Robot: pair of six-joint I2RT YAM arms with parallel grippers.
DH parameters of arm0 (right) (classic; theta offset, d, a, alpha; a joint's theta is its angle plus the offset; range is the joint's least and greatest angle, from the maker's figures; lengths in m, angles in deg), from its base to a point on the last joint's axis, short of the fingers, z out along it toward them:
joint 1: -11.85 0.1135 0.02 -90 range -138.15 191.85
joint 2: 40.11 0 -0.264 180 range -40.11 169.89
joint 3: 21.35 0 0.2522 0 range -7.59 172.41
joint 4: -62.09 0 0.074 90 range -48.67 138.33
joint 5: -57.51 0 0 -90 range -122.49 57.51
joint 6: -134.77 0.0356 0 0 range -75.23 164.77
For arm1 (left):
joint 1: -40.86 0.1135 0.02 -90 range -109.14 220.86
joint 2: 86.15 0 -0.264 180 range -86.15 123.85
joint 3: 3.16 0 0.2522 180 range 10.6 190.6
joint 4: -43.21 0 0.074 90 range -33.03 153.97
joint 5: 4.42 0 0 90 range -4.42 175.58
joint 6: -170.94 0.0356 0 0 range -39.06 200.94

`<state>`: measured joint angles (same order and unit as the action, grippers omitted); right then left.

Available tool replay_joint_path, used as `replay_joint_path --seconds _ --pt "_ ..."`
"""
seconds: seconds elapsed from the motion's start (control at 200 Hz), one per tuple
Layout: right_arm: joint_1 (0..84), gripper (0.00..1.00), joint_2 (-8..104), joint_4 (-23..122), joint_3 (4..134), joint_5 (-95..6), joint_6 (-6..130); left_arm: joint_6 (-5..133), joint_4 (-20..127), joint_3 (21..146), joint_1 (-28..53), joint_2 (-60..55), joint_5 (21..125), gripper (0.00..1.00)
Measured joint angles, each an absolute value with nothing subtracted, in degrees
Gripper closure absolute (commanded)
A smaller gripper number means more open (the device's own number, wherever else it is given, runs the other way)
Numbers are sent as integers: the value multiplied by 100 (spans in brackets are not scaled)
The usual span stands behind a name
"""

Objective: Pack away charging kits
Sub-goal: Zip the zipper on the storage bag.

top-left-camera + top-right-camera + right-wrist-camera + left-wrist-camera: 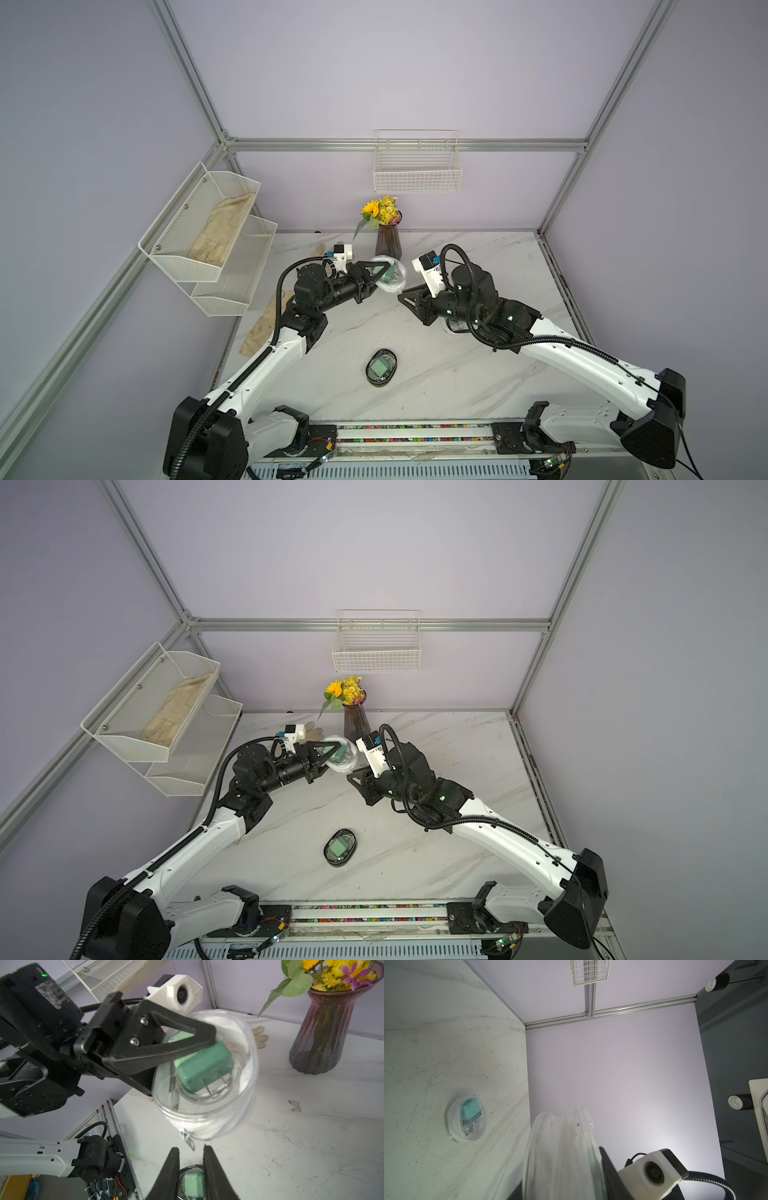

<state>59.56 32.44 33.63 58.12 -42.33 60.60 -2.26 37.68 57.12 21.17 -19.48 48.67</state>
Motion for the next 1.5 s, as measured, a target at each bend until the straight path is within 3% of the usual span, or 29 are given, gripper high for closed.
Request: replay_joint_path --seconds 0.38,0.55,1.135,1.5 --pt "5980 81 3292 3396 5956 -4257 6006 -250 3644 5715 2122 -1941 4850 84" --pt "5997 100 3406 3396 5976 -4301 5982 -247 3650 5712 2131 -1919 4859 84" --pt "6043 100 3434 2797 6262 -3912 5966 -7 3919 5712 2135 -1950 4931 88" --pt "5973 100 3808 1787 7027 -3569 5745 369 4308 5715 2469 -2070 4679 99"
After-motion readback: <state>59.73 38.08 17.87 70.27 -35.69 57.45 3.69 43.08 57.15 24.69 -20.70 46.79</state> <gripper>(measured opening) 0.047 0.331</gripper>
